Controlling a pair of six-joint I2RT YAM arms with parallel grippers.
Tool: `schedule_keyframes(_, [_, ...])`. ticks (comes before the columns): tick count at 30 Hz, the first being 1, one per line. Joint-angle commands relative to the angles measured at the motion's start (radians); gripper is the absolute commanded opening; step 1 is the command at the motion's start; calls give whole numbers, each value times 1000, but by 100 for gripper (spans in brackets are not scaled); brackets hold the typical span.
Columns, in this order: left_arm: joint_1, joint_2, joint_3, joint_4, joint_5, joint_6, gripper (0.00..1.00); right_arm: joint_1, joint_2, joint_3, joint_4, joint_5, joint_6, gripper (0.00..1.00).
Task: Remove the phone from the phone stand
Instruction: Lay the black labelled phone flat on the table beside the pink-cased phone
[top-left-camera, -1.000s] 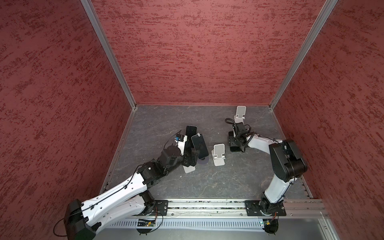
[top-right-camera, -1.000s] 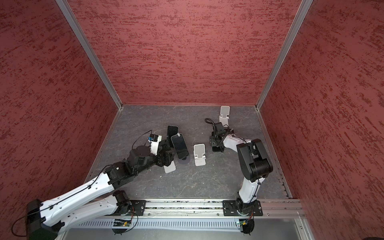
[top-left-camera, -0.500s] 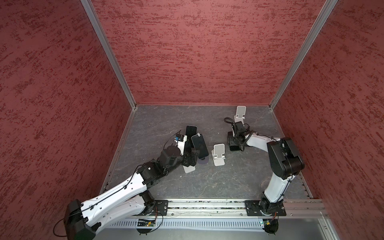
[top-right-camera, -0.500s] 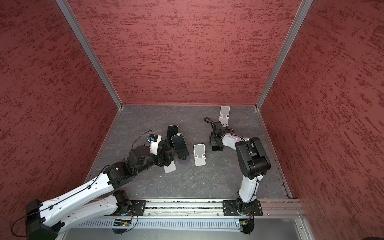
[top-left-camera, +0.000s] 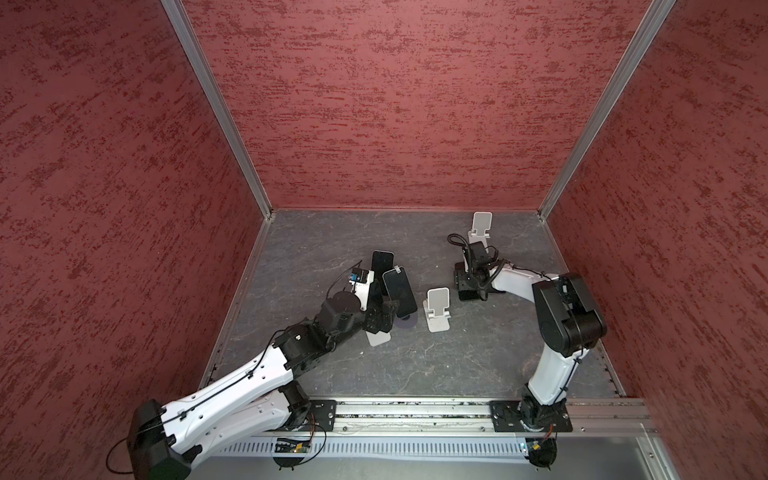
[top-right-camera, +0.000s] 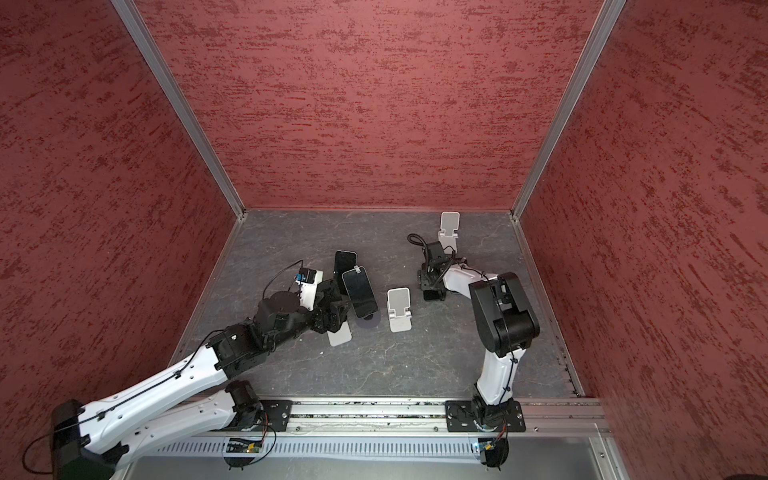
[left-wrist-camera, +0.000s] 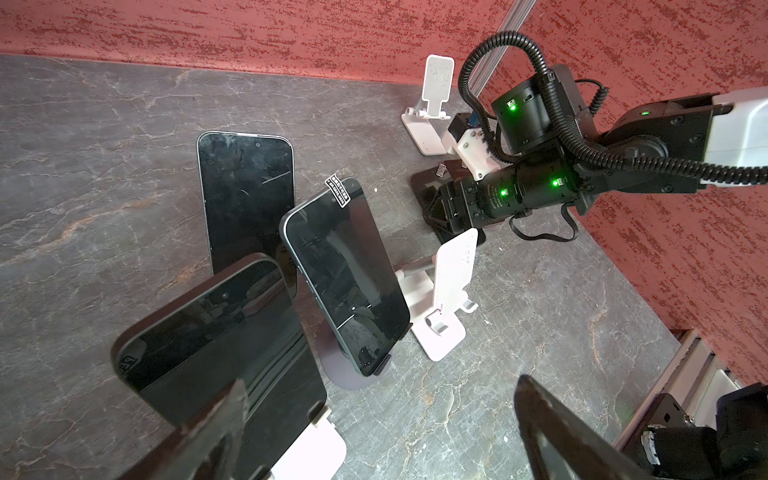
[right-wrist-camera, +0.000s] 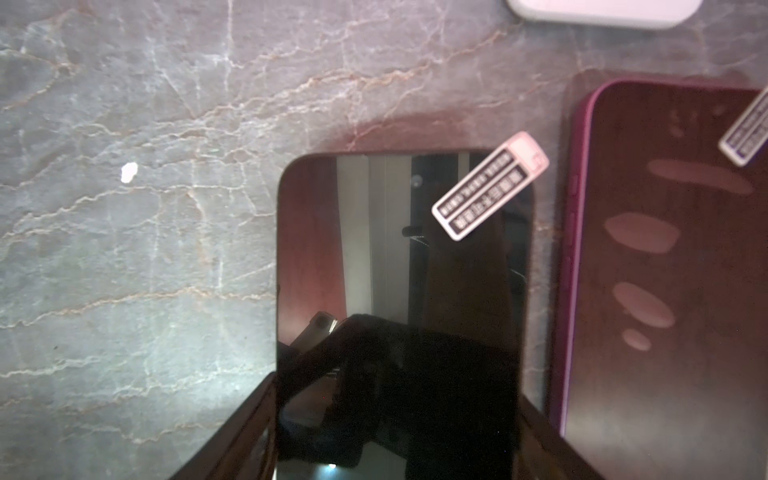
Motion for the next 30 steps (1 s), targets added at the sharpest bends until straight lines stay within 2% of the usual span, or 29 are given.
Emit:
schedule_keyframes(1, [4,-15,-1,13,-13,16,99,-5,20,19,-28,26,-8,69])
schedule_keyframes(17, [7,-56,-14,-11,-29,15,99,-5,32,-1,-37,-83,16,73])
schedule_keyframes(30, [8,-60,-4,-20,-20,7,100,-5,5,-77,41,-133,66,78])
